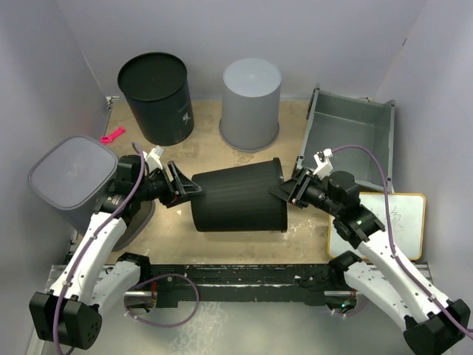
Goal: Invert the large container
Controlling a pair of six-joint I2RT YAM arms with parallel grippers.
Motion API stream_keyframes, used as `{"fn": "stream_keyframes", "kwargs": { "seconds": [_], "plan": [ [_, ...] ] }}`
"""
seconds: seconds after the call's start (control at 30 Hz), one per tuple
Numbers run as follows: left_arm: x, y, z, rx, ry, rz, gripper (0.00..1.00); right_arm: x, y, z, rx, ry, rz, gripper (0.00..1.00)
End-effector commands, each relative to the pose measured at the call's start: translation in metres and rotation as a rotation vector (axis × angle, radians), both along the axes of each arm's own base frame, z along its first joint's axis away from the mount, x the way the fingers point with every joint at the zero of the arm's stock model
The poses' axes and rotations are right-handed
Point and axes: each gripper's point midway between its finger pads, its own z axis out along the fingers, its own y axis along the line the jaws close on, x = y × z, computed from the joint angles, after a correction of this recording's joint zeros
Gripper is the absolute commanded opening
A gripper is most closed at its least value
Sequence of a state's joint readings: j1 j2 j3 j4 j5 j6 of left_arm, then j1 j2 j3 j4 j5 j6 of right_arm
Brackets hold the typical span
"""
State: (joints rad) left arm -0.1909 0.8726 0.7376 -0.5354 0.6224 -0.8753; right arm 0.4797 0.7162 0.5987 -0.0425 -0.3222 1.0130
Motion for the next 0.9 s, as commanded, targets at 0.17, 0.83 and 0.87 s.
{"fn": "stream_keyframes", "kwargs": {
  "seconds": [0.17, 0.83, 0.87],
  "plan": [
    [0.017, -0.014, 0.034, -0.129, -0.106, -0.017, 0.58, -0.011, -0.005, -0.015, 0.013, 0.063, -0.012, 0.00],
    [0.007, -0.029, 0.162, -0.352, -0.373, -0.099, 0.56, -0.002, 0.039, 0.014, 0.445, 0.031, 0.155, 0.00],
    [0.006, -0.029, 0.169, -0.363, -0.385, -0.103, 0.56, -0.001, 0.041, 0.016, 0.454, 0.027, 0.163, 0.00]
  ]
}}
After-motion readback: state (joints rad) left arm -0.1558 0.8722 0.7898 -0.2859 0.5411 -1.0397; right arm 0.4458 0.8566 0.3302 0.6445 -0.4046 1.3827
